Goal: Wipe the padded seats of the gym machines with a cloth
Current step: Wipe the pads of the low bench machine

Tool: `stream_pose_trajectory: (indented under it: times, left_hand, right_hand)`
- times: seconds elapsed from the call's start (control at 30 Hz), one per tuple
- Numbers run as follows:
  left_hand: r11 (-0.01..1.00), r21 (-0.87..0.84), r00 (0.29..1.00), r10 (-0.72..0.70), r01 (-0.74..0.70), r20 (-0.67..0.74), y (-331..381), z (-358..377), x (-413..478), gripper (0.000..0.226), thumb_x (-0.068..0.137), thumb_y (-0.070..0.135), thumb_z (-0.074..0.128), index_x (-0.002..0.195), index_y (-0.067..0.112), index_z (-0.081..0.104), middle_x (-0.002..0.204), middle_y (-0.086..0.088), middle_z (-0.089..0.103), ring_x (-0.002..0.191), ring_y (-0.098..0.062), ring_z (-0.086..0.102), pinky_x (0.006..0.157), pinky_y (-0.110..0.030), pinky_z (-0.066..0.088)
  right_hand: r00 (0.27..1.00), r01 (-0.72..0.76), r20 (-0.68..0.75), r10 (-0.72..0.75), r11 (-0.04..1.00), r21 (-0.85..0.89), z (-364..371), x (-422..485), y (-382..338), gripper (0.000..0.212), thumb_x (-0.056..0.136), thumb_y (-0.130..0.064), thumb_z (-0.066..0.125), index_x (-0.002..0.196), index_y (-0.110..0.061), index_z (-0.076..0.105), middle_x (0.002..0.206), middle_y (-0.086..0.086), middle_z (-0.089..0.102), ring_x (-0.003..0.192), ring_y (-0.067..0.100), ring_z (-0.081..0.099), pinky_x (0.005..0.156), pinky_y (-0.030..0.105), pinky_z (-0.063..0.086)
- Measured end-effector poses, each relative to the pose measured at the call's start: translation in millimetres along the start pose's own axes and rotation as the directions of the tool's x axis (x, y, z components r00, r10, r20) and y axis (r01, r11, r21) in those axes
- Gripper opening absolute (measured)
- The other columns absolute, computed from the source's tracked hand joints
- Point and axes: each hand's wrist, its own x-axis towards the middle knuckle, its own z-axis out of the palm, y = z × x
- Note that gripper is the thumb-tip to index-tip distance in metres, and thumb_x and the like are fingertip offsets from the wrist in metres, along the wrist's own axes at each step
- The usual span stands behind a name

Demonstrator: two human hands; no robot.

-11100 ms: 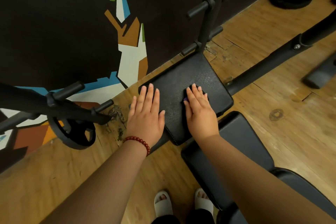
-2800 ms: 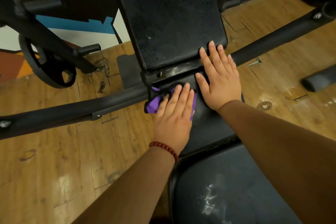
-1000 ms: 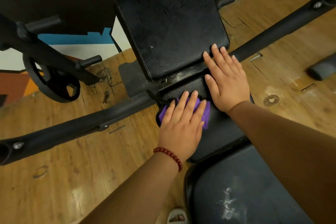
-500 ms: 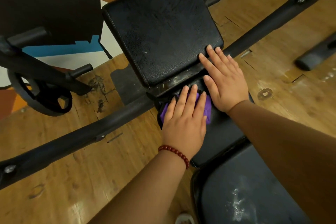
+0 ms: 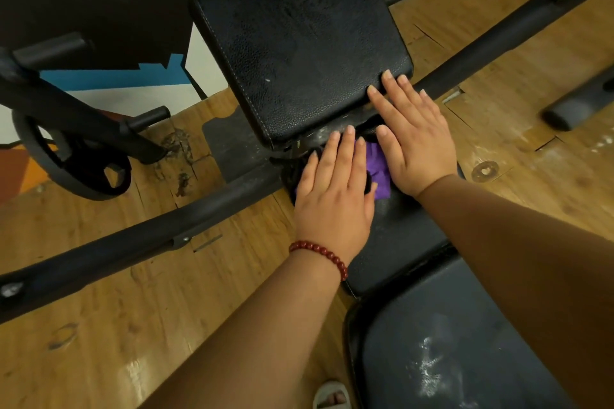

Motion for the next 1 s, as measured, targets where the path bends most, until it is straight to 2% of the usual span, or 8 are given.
stream_pose_trajectory:
  times: [0.13,0.23,0.37,0.47,0.63,0.8,0.9,1.0]
  left_hand:
    - [1.000,-0.001,0.999,0.020,-0.020,0.030,5,4,-16,0.067,0.092,0.039,0.046,0.150,0.010,0.027,0.159,-0.008,0.023,0.147,-0.022,0.017,0.117,-0.038,0.004]
    - [0.999,-0.053,1.000,-0.014,0.014,0.012,7,-1,-11,0.069,0.089,0.041,0.055,0.147,0.010,0.035,0.157,-0.007,0.030,0.145,-0.020,0.024,0.116,-0.036,0.013]
    - [0.990,-0.137,0.999,0.013,-0.019,-0.040,-2,-11,-13,0.066,0.092,0.050,0.042,0.146,0.012,0.038,0.157,-0.007,0.028,0.146,-0.022,0.018,0.108,-0.035,0.020]
    - [1.000,0.018,1.000,-0.016,0.016,0.006,-11,-10,-21,0.064,0.092,0.056,0.034,0.144,0.019,0.041,0.157,-0.004,0.028,0.146,-0.027,0.016,0.115,-0.042,0.013]
    - [0.994,-0.033,0.990,-0.105,0.109,0.089,4,-6,-13,0.070,0.092,0.055,0.035,0.152,0.020,0.026,0.161,-0.005,0.014,0.149,-0.026,-0.001,0.117,-0.048,-0.007]
    - [0.921,-0.371,0.991,-0.088,0.119,0.100,-5,-17,-16,0.080,0.094,0.032,0.046,0.151,0.018,-0.008,0.155,0.007,-0.021,0.140,-0.006,-0.027,0.113,-0.026,-0.021]
    - [0.825,-0.521,0.971,-0.234,0.220,0.041,-22,-24,-16,0.064,0.099,0.020,0.041,0.151,0.025,0.004,0.156,0.016,-0.006,0.141,0.004,-0.013,0.116,-0.023,-0.007]
    - [0.860,-0.467,0.971,-0.237,0.205,-0.010,-30,-20,-11,0.050,0.102,0.021,0.035,0.151,0.022,0.023,0.158,0.012,0.009,0.143,0.001,-0.006,0.118,-0.030,0.001]
  right_hand:
    - [1.000,0.003,0.016,-0.003,1.000,-0.008,-1,0,0,0.058,0.103,-0.046,0.015,0.150,-0.018,0.034,0.158,0.006,0.026,0.147,0.023,0.019,0.120,0.035,0.009]
    - [1.000,0.010,0.006,-0.011,1.000,0.009,-2,-1,0,0.056,0.103,-0.045,0.019,0.149,-0.017,0.035,0.158,0.007,0.026,0.147,0.023,0.020,0.120,0.034,0.008]
    - [1.000,0.021,-0.001,-0.021,1.000,0.023,-2,-2,2,0.056,0.102,-0.045,0.026,0.149,-0.017,0.037,0.157,0.008,0.028,0.147,0.024,0.021,0.120,0.037,0.012]
    - [0.999,0.028,0.021,-0.029,0.998,0.050,-4,-3,1,0.059,0.100,-0.049,0.027,0.149,-0.018,0.036,0.158,0.007,0.026,0.147,0.024,0.020,0.120,0.038,0.011]
    - [0.998,0.042,0.031,-0.051,0.968,0.246,-16,-12,-6,0.051,0.102,-0.039,0.031,0.148,-0.019,0.036,0.158,0.006,0.024,0.148,0.022,0.013,0.121,0.039,0.007]
    - [0.983,0.113,0.097,-0.157,0.927,0.357,-13,-57,-10,0.043,0.101,-0.028,0.036,0.139,-0.014,0.051,0.152,0.000,0.034,0.145,0.022,0.023,0.121,0.028,0.007]
    - [0.977,0.100,0.150,-0.152,0.948,0.303,-17,-62,-9,0.052,0.098,-0.044,0.036,0.137,-0.013,0.053,0.153,0.003,0.033,0.145,0.022,0.021,0.121,0.036,0.011]
    - [0.988,0.090,0.105,-0.115,0.972,0.217,-12,-62,-21,0.059,0.093,-0.052,0.045,0.132,-0.010,0.058,0.152,0.012,0.037,0.144,0.026,0.025,0.118,0.044,0.019]
